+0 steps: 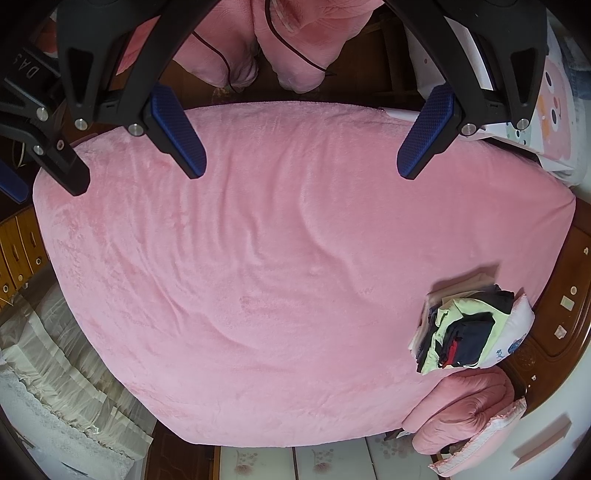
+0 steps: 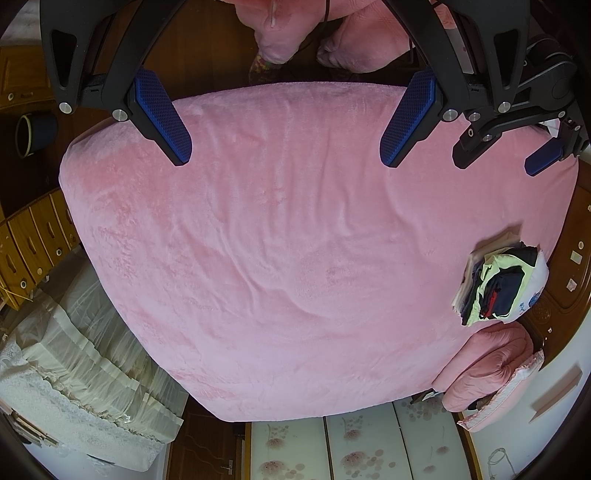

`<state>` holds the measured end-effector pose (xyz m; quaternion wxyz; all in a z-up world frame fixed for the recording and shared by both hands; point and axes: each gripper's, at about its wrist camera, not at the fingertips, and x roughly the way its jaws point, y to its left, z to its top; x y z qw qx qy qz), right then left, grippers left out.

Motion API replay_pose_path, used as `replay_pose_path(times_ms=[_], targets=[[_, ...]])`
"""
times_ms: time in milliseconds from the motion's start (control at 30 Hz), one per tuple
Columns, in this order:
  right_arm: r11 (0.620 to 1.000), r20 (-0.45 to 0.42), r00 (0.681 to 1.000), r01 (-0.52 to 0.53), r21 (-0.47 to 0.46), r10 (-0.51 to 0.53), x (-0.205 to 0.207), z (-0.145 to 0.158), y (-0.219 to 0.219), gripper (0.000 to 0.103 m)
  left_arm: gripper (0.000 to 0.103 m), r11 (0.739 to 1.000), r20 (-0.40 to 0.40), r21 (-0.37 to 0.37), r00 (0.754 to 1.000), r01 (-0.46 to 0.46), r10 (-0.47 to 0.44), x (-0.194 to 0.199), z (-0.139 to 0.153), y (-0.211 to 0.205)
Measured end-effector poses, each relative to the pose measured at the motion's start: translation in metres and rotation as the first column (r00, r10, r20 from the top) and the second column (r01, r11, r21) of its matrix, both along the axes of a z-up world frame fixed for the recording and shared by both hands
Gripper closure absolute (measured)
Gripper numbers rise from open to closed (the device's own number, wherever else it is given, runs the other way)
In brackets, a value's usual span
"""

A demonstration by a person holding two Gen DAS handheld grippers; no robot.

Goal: Fold large clothes

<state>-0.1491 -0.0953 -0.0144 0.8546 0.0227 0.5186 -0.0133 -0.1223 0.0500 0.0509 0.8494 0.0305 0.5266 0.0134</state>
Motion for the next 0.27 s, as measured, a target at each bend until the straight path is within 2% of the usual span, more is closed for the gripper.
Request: replay_pose_path(times_ms=[267], targets=[[1.000, -0.001, 1.000, -0.002, 0.000, 0.002, 0.0003, -0.0005, -0.0012, 0.000, 0.001, 1.000, -0.001, -0.001, 1.000, 0.003, -0.003, 0.0004, 0.0002, 0.0008]])
